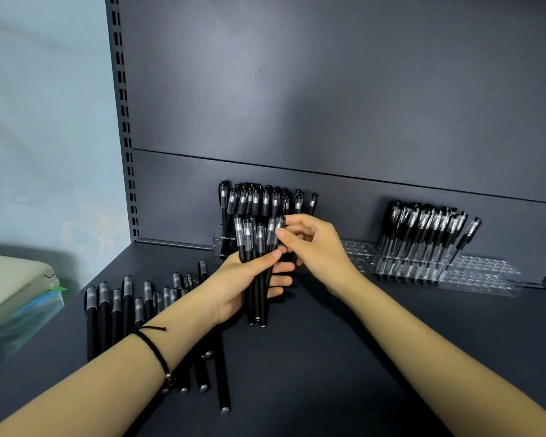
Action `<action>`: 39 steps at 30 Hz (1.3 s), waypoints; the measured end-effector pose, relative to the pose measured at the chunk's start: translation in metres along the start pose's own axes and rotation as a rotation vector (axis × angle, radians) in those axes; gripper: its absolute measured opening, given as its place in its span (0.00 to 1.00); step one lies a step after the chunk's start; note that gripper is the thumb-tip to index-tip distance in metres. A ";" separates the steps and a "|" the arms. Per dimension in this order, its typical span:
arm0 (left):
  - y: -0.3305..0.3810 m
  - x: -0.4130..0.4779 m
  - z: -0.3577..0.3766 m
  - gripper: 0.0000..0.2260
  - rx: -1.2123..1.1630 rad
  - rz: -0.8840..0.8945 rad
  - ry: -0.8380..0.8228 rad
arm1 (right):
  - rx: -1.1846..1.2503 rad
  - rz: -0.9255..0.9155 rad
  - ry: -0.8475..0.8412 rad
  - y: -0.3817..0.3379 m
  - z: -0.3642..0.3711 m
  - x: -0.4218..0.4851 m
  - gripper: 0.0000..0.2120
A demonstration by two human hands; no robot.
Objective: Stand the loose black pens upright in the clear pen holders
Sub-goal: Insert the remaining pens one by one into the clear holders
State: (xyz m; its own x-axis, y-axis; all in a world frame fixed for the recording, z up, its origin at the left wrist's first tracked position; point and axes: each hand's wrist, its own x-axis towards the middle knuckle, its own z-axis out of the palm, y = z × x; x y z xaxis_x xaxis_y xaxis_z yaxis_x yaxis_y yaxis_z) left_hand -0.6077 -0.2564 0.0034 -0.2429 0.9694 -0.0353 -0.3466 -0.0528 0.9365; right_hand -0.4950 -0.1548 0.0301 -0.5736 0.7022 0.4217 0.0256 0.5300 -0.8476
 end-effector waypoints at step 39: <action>0.001 -0.002 0.002 0.12 0.014 0.006 -0.041 | 0.184 -0.015 0.026 -0.014 -0.009 0.009 0.07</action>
State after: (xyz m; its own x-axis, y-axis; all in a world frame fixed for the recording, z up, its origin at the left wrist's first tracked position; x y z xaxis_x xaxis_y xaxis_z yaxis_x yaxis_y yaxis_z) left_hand -0.6054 -0.2584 0.0048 -0.2081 0.9780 -0.0154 -0.3327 -0.0559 0.9414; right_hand -0.4937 -0.1517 0.0488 -0.5514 0.7082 0.4409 -0.1339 0.4465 -0.8847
